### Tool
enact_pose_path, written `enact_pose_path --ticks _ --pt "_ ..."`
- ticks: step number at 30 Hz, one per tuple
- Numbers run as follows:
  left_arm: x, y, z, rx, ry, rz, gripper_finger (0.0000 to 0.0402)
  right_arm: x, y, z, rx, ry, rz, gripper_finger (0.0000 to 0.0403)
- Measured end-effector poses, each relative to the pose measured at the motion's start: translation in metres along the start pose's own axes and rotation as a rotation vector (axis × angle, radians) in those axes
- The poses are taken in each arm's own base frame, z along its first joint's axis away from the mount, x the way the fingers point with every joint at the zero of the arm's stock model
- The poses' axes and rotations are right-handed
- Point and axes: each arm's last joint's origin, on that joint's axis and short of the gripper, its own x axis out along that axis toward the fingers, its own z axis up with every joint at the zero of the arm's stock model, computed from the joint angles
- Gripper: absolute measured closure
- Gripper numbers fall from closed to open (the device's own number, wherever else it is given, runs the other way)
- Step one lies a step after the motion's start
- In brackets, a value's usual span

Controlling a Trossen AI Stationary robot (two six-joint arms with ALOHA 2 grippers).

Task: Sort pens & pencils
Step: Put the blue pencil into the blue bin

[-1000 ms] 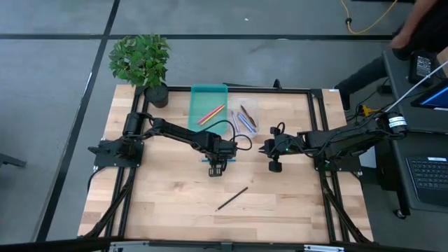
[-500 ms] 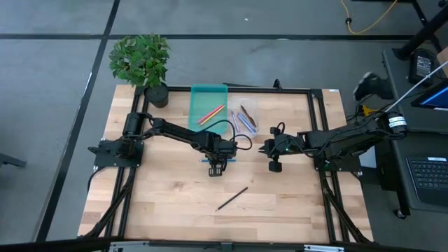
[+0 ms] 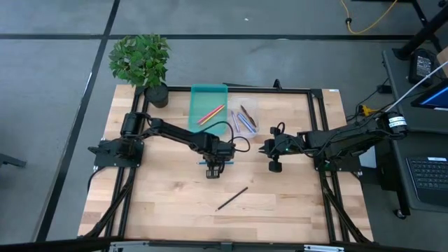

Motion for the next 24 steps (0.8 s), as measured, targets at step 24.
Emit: enact_pose_path --ticks 24 --pt "-0.052 -0.009 -0.006 -0.004 -0.089 0.115 0.04 0.0 0.0 -0.001 0.0 0.008 0.017 0.0354"
